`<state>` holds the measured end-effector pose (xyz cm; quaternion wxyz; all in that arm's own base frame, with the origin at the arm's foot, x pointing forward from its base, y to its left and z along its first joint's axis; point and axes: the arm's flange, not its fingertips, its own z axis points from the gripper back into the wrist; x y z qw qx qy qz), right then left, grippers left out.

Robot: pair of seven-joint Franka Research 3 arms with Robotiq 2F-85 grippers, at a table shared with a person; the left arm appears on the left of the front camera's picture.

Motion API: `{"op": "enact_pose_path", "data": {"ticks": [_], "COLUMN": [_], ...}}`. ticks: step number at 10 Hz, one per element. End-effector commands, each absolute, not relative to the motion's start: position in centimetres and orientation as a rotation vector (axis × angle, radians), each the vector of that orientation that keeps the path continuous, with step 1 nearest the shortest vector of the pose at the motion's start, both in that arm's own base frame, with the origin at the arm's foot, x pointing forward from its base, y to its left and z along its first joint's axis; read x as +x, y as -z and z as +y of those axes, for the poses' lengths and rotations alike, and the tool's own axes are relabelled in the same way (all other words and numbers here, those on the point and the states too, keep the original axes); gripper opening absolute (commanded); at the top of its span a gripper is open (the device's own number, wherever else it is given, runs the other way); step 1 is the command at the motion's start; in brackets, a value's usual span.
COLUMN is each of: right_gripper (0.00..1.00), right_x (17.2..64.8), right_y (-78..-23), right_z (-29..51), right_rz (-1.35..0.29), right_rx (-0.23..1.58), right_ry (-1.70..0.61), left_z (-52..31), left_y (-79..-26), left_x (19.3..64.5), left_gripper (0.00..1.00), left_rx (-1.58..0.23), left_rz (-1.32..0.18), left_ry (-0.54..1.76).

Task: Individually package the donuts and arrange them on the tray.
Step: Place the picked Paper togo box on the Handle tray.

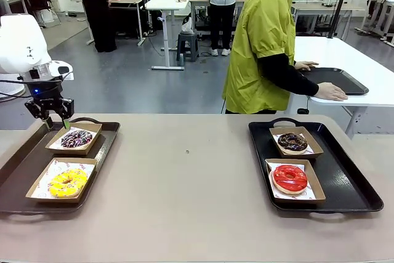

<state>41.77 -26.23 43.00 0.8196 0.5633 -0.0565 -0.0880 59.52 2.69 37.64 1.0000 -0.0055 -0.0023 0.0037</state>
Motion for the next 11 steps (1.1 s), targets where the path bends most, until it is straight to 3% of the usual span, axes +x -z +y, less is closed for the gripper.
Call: {"op": "enact_pose_path", "data": {"ticks": [1,2,3,6,9,11], "right_gripper": [1.00,1.00,1.00,1.00,1.00,1.00], "right_x": [41.8,41.8,41.8,41.8,41.8,41.8], "right_y": [-43.0,-43.0,-43.0,-43.0,-43.0,-43.0], "right_z": [-26.4,-26.4,-26.4,-26.4,-26.4,-26.4], "right_rz": [-0.111,-0.111,-0.111,-0.111,-0.111,-0.111], "right_rx": [1.200,1.200,1.200,1.200,1.200,1.200], "right_ry": [0.177,0.177,0.177,0.177,0.177,0.177], "left_z": [3.3,3.3,3.4,7.8,15.4,20.4], "left_y": [-38.4,-38.4,-38.8,-42.8,-46.0,-45.3], "left_x": [59.3,59.0,58.6,54.4,48.6,46.4], "left_gripper": [0.71,1.00,0.91,0.91,0.91,0.91], "left_rx": [-0.040,-0.048,-0.073,-0.400,-0.768,-0.988], "left_rz": [-0.006,-0.002,0.003,0.050,-0.060,-0.068], "left_ry": [0.011,0.011,0.007,-0.060,-0.113,-0.176]}}
